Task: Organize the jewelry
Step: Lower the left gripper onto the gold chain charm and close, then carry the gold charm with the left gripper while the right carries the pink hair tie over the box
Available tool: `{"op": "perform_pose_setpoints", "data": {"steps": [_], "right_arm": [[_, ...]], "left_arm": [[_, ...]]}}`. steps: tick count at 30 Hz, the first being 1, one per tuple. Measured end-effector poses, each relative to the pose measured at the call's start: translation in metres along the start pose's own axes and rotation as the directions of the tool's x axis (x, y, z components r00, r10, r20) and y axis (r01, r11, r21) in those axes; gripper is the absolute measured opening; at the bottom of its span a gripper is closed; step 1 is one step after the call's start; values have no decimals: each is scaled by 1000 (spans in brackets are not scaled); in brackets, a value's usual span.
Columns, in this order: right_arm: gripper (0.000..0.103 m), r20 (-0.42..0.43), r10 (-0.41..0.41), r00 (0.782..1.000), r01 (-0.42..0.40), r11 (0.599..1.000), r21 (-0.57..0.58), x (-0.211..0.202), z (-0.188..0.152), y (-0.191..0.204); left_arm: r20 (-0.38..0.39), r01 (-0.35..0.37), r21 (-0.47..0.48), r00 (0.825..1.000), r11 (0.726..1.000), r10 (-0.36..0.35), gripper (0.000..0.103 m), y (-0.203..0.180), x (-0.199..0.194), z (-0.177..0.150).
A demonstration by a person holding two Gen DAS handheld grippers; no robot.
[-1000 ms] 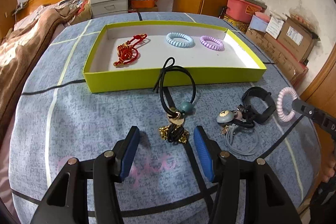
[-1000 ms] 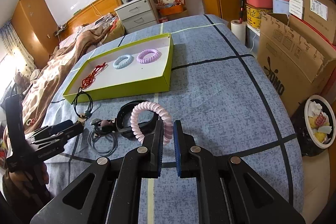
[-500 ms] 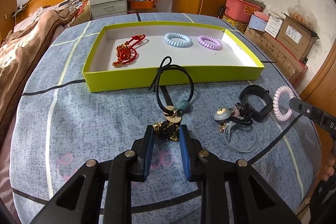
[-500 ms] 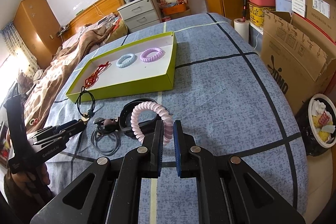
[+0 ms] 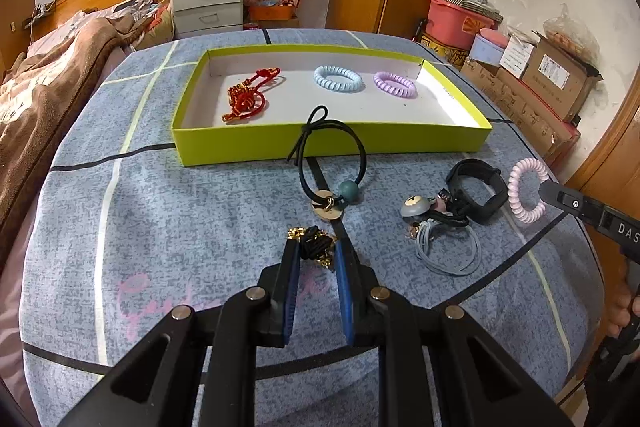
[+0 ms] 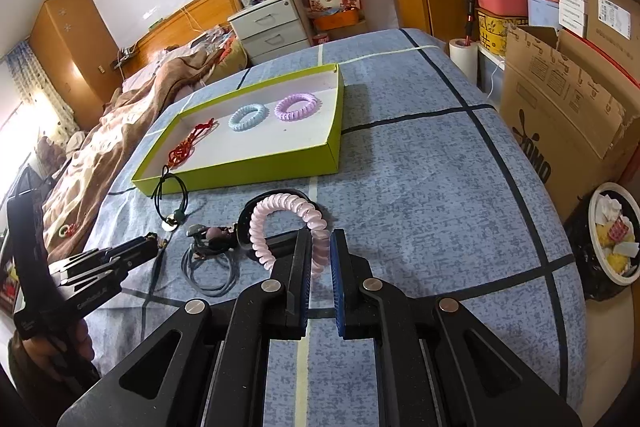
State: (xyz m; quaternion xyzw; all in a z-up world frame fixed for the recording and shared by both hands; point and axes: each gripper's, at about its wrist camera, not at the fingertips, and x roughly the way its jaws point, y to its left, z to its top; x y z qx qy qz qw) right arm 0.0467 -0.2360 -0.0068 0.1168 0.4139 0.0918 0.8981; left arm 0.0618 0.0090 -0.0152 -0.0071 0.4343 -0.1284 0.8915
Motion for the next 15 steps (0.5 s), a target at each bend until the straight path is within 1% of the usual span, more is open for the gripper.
{"op": "perform_pose_setpoints", "data": {"steps": [8, 15], "right_arm": [[10, -2, 13, 1000, -13, 1000, -22, 2, 4, 9], [10, 16, 20, 1000, -20, 998, -52, 0, 19, 20]], "left_arm": [[34, 8, -1, 999, 1000, -8, 19, 1, -14, 7], [70, 26, -1, 997, 1000, -26, 19, 2, -24, 27]]}}
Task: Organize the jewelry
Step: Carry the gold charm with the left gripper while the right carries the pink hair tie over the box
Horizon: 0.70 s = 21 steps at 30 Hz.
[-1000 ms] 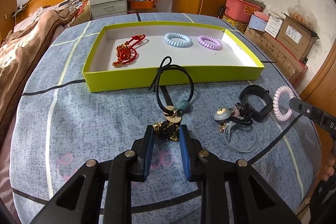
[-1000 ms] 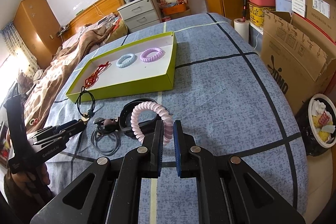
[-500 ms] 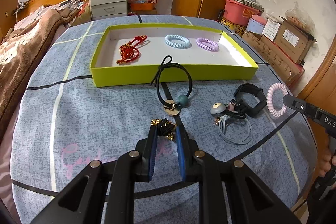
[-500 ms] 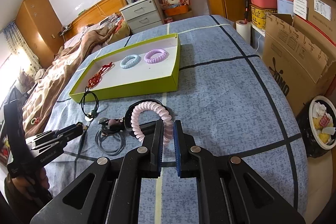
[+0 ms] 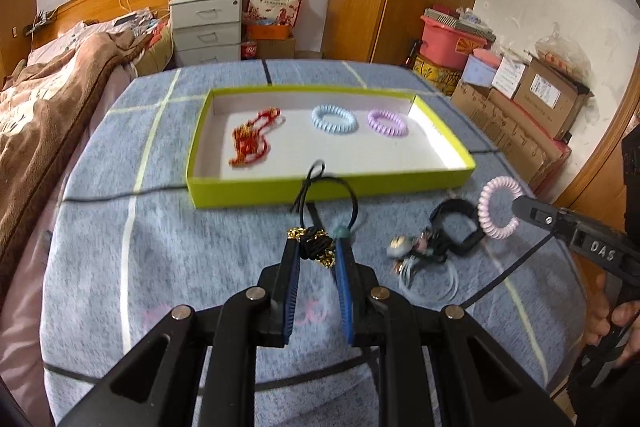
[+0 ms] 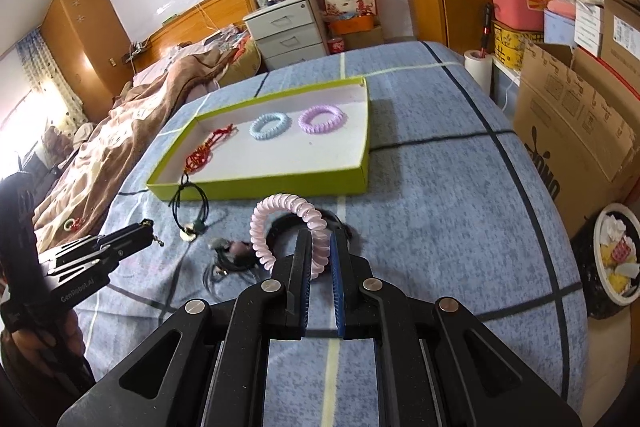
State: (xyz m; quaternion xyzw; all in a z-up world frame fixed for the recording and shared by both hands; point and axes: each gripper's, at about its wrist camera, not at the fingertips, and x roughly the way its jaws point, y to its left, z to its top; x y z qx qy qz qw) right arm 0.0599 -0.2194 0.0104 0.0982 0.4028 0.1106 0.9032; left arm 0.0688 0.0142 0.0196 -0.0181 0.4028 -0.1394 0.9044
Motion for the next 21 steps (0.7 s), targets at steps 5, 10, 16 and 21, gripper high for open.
{"op": "perform_pose_setpoints", "data": {"steps": [5, 10, 16, 21], "right_arm": [[10, 5, -3, 1000, 3, 1000, -10, 5, 15, 4], [10, 0, -9, 1000, 9, 1000, -16, 15, 29, 5], [10, -12, -21, 1000, 20, 999, -28, 32, 50, 5], [10, -44, -28, 999, 27, 999, -38, 55, 63, 5]], "left_arm": [[27, 1, 15, 1000, 1000, -2, 19, 1, -2, 21], [32, 14, 17, 999, 1000, -14, 19, 5, 3, 40], [34, 29, 5, 999, 1000, -29, 19, 14, 15, 63], [20, 53, -1, 998, 999, -53, 19, 19, 32, 79]]}}
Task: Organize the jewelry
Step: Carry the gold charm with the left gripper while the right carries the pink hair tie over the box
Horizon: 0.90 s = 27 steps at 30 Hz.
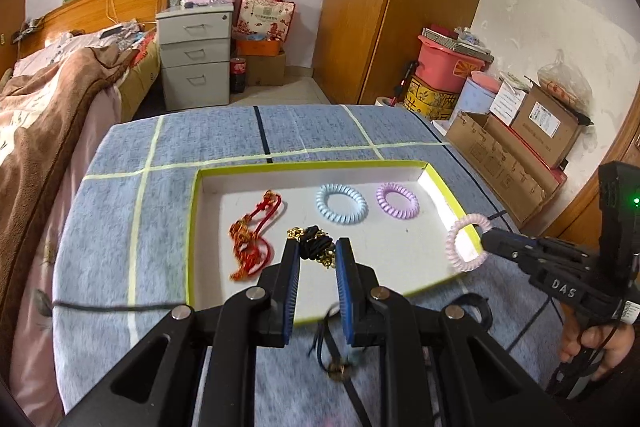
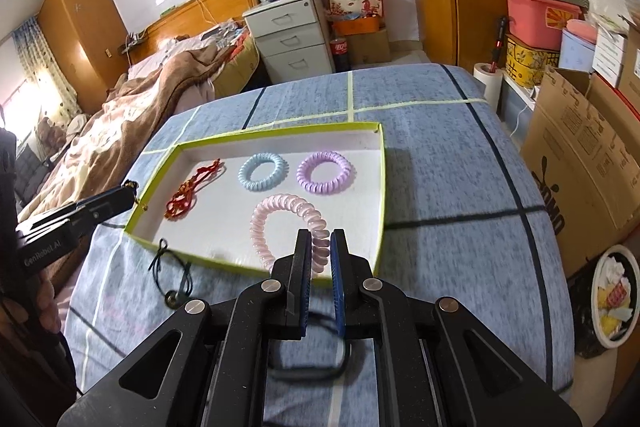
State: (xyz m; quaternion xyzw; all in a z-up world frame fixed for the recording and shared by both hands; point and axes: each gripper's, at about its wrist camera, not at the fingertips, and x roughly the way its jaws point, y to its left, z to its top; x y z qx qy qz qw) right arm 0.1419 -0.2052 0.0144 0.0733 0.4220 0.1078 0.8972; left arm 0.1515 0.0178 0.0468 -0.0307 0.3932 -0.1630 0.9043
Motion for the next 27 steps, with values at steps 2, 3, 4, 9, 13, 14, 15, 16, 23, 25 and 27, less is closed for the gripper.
{"op": "perform_pose_setpoints", "data": {"steps": [2, 3, 4, 9, 13, 14, 15, 16, 23, 25, 27], "right_arm": [[10, -15, -10, 1000, 10, 1000, -6, 10, 4, 0], [10, -21, -10, 1000, 10, 1000, -7, 13, 6, -1], [10, -29, -12, 1000, 11, 1000, -10, 18, 8, -1], [10, -57, -24, 998, 23, 1000, -17, 34, 15, -5], [10, -89, -37, 995, 33, 999, -40, 47, 17, -5], [10, -95, -40, 995, 36, 998, -44, 49, 17, -5], [10, -101, -42, 994, 37, 998, -45, 51, 17, -6], [10, -105, -43, 993, 39, 998, -44, 53, 17, -6], [10, -127, -70, 989, 62, 996, -70, 61, 18, -7], [10, -129, -75, 989, 65, 995, -76, 62, 19, -7], [10, -131, -87, 988, 75, 993, -91, 62, 19, -5]], "left_arm": [[-11, -1, 4, 1000, 1000, 1, 19, 1, 8, 5], [-16, 2, 10, 1000, 1000, -2, 19, 1, 13, 7], [-22, 5, 9, 1000, 1000, -5, 19, 2, 17, 9], [-62, 20, 26, 998, 999, -18, 19, 0, 41, 15], [-107, 18, 25, 994, 1000, -15, 19, 2, 60, 15], [-110, 17, 28, 994, 999, -14, 19, 1, 62, 15], [-115, 18, 27, 993, 999, -15, 19, 2, 65, 15], [-122, 21, 25, 992, 999, -18, 19, 2, 68, 15], [-147, 16, 31, 989, 999, -11, 19, 2, 79, 14], [-159, 6, 34, 987, 999, -1, 19, 3, 84, 14], [-156, 5, 35, 988, 999, 1, 19, 3, 85, 14]]}}
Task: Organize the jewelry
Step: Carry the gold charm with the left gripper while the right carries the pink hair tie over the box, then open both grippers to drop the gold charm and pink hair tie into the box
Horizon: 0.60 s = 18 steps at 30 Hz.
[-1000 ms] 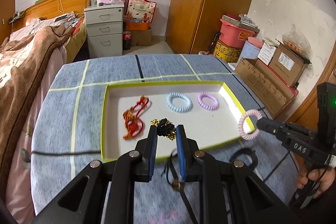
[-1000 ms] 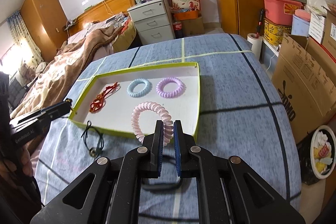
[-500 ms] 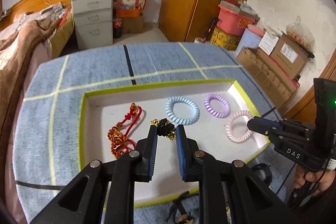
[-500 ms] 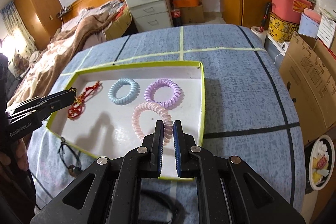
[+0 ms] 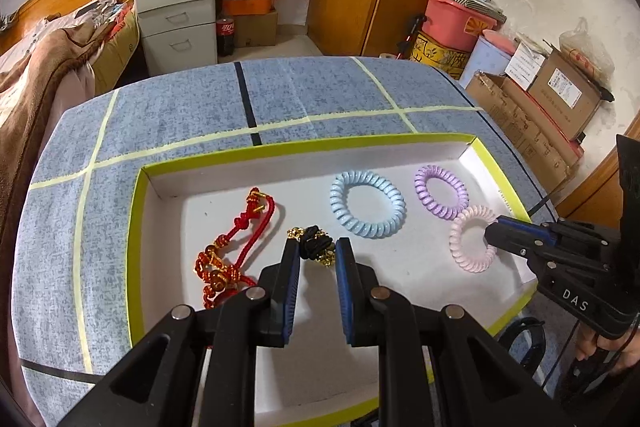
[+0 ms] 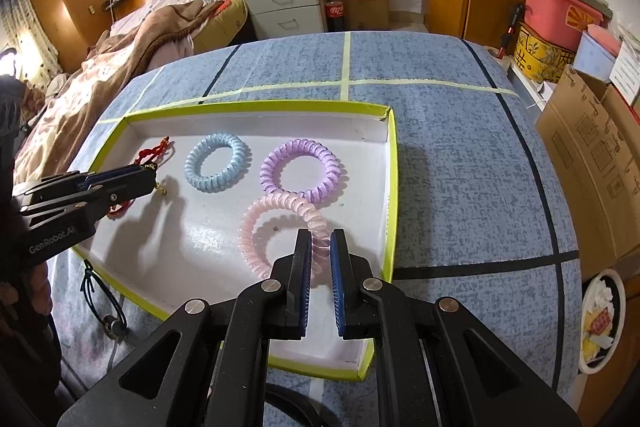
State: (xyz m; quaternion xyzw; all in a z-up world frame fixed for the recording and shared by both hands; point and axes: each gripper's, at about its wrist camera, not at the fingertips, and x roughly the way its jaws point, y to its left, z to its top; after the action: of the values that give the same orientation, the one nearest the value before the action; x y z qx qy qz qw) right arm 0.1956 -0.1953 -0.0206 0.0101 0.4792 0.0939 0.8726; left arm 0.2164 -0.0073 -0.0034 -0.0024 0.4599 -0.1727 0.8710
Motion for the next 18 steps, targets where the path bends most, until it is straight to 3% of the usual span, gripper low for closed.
{"op": "perform_pose_setpoints", "data": {"steps": [18], "right_arm": [[10, -21, -88, 996, 87, 994, -69, 8, 5, 7]], "left_arm": [[-35, -13, -5, 999, 1000, 12, 20, 1, 15, 4]]}}
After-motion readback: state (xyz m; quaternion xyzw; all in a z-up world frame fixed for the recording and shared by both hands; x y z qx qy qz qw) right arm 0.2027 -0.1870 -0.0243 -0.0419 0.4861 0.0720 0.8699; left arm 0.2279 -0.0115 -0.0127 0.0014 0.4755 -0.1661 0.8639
